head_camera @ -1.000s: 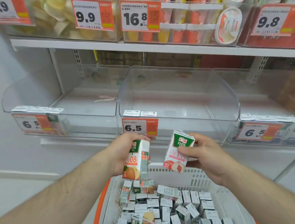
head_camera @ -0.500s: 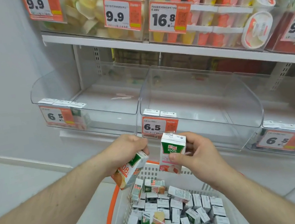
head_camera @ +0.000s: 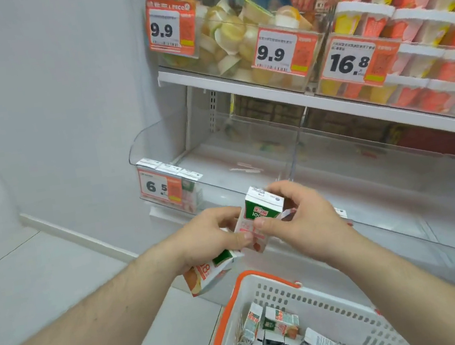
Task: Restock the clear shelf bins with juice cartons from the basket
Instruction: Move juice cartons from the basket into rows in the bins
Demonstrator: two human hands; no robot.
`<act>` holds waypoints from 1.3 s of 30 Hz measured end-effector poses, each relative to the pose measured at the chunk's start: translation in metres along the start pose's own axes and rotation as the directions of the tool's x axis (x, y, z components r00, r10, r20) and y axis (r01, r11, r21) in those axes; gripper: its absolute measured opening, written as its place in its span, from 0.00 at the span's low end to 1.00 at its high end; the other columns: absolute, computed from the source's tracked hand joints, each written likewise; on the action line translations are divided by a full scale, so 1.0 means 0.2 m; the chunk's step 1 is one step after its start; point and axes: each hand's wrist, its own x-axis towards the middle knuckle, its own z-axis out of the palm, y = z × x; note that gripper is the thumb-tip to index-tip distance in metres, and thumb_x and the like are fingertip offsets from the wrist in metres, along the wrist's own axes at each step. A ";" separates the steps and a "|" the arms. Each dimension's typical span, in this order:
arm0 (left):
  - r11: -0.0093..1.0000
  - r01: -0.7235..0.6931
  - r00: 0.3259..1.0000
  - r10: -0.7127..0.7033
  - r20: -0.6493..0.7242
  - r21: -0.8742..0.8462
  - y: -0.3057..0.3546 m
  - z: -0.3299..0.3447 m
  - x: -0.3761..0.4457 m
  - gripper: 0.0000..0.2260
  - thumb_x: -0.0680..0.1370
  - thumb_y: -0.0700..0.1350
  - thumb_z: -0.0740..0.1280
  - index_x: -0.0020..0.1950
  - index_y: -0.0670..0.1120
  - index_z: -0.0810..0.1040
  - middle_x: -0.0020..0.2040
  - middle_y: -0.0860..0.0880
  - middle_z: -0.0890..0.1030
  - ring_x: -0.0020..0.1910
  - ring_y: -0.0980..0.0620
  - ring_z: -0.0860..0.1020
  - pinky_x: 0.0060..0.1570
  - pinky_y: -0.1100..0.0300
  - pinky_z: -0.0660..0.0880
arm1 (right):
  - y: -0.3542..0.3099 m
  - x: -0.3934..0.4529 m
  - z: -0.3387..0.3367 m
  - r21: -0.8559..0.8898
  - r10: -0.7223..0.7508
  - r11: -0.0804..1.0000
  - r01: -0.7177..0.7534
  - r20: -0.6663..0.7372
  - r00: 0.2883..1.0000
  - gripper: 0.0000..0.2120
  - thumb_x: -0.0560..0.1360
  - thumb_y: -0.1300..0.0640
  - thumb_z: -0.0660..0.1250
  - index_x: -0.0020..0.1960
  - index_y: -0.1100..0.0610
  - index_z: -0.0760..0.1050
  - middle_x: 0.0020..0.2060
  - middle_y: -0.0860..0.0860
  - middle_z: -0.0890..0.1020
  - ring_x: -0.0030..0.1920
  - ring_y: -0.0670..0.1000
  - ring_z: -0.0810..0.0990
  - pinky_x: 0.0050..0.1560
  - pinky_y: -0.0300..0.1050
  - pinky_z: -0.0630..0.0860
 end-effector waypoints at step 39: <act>0.947 0.200 0.868 -0.290 -0.403 -0.251 -0.05 -0.12 0.15 0.11 0.82 0.52 0.56 0.54 0.53 0.78 0.45 0.47 0.82 0.32 0.53 0.78 0.33 0.62 0.72 | -0.03 0.66 0.27 -0.392 0.024 0.918 -0.060 -0.095 0.995 0.09 0.77 0.56 0.62 0.43 0.55 0.80 0.40 0.48 0.82 0.46 0.56 0.78 0.49 0.45 0.76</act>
